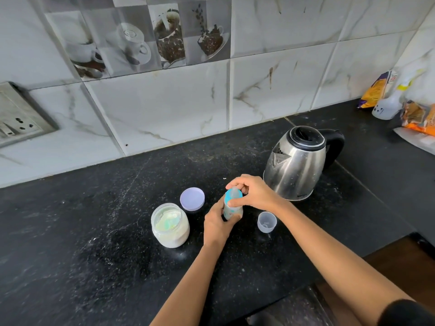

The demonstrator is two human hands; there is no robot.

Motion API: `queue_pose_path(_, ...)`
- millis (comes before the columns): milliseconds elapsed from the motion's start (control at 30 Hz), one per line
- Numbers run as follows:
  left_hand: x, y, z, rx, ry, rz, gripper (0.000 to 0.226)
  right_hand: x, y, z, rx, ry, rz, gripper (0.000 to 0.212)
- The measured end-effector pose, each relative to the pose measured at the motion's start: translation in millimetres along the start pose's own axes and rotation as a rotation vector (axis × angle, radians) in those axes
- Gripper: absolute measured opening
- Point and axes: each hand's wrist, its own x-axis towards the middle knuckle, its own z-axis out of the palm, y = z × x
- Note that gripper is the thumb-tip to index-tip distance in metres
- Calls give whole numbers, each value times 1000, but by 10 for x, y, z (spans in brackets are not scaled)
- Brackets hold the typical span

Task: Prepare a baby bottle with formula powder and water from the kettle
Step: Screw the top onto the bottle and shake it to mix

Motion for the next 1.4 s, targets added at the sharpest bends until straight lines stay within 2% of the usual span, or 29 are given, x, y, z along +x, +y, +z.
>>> queue_pose_path(67, -23, 5, 12, -25, 13, -5, 50, -47, -1, 170, 6, 154, 23, 36)
queue_pose_path(133, -30, 1, 11, -31, 19, 0, 48, -46, -42, 211, -26, 197, 22, 37)
queue_pose_path(167, -27, 0, 3, -35, 17, 1, 49, -27, -62, 151, -54, 132, 8, 37)
queue_pose_path(267, 8, -9, -9, -54, -17, -18, 51, 45, -91, -182, -118, -234, -22, 49)
queue_pose_path(333, 32, -34, -4, -44, -33, -34, 54, 71, -74, -298, -135, -311, -29, 54)
queue_pose_path(567, 34, 8, -27, 8, -46, -77, 60, -65, -15, -86, -195, -74, -97, 43)
queue_pose_path(767, -25, 94, -25, 39, -15, -30, 55, -295, -96, 312, -175, 279, 24, 43)
queue_pose_path(933, -83, 157, -12, 71, 47, -63, 36, -334, -255, 521, -141, 472, 142, 37)
queue_pose_path(1033, -108, 182, 0, 87, 80, -85, 19, -323, -338, 612, -106, 543, 219, 35)
queue_pose_path(1100, -107, 180, -2, 93, 77, -84, 16, -311, -377, 653, -108, 566, 275, 34)
queue_pose_path(1167, -93, 179, -27, 113, 63, -65, 22, -315, -382, 585, -62, 504, 282, 40)
queue_pose_path(1233, -79, 187, -55, 122, 22, -46, 39, -360, -327, 386, -41, 351, 280, 61)
queue_pose_path(1300, -64, 186, -71, 119, -1, -43, 51, -455, -241, 131, -293, 141, 366, 90)
queue_pose_path(1333, -59, 184, -70, 123, -2, -52, 54, -508, -193, 21, -464, 23, 417, 97)
queue_pose_path(1400, -47, 177, -64, 133, -1, -69, 57, -606, -134, -97, -682, -194, 467, 96)
